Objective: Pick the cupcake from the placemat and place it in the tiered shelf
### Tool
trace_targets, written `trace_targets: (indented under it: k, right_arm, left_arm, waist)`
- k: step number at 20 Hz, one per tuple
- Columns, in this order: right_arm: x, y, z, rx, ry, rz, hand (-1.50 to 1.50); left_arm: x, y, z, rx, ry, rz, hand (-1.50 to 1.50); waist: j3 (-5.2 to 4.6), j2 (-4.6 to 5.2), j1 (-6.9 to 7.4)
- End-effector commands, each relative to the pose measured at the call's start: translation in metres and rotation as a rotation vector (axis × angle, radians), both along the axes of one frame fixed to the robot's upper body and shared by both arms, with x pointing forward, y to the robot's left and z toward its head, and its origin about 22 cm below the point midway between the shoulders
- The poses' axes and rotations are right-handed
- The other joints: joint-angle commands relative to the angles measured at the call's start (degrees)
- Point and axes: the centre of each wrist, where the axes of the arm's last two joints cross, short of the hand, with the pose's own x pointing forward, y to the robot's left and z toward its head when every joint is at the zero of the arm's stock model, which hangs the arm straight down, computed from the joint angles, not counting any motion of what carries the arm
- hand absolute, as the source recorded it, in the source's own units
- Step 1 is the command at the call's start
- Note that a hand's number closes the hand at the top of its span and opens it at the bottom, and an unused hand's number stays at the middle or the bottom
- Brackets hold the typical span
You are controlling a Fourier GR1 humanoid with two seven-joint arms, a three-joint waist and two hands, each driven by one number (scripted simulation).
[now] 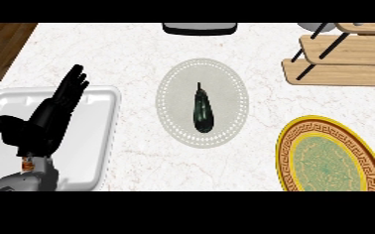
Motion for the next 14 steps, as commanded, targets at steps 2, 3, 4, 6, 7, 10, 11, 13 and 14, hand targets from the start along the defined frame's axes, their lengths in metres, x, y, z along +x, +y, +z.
trace_targets:
  k: [2,3,4,6,7,10,11,13,14]
  right_arm:
    - [-0.01,-0.021,0.007,-0.113,0.194,-0.054,-1.5]
    - [-0.002,-0.019,0.018,-0.009,0.06,-0.196,-1.5]
    - [0.002,-0.01,0.018,0.006,0.004,-0.203,-1.5]
    - [0.004,0.001,0.022,0.038,-0.024,-0.172,-1.5]
    - [-0.004,-0.001,0.024,0.055,-0.044,-0.128,-1.5]
    - [-0.007,-0.007,0.055,0.189,-0.205,-0.092,-1.5]
    - [-0.002,0.01,0.079,0.244,-0.214,-0.076,-1.5]
    - [-0.005,0.011,0.082,0.328,-0.284,-0.054,-1.5]
    - [-0.017,-0.002,0.1,0.348,-0.329,-0.05,-1.5]
  left_arm:
    - [-0.002,0.007,-0.01,-0.005,0.002,-0.002,0.0]
    - [-0.003,0.008,0.003,0.0,-0.005,-0.011,0.0]
    - [0.01,0.002,0.009,0.004,-0.006,0.003,0.0]
    - [-0.013,0.015,-0.013,-0.005,0.037,-0.023,0.0]
    - [0.006,0.005,0.011,0.007,0.005,0.006,0.0]
    - [-0.006,0.011,-0.006,0.003,-0.004,0.011,0.0]
    - [0.005,-0.009,0.002,-0.01,0.0,-0.019,0.0]
    - [-0.001,0.006,0.013,0.012,-0.004,0.012,0.0]
    - [-0.001,-0.001,0.004,-0.014,0.015,0.001,0.0]
  waist:
    - [0.32,-0.16,-0.5]
    - [0.36,0.02,0.45]
    - [0.37,0.08,0.17]
    - [0.35,-0.13,0.22]
    - [0.37,-0.25,-0.53]
    - [0.38,-0.12,-0.03]
    - [0.37,-0.06,0.22]
    - [0.4,-0.29,0.15]
    - [0.39,-0.35,-0.36]
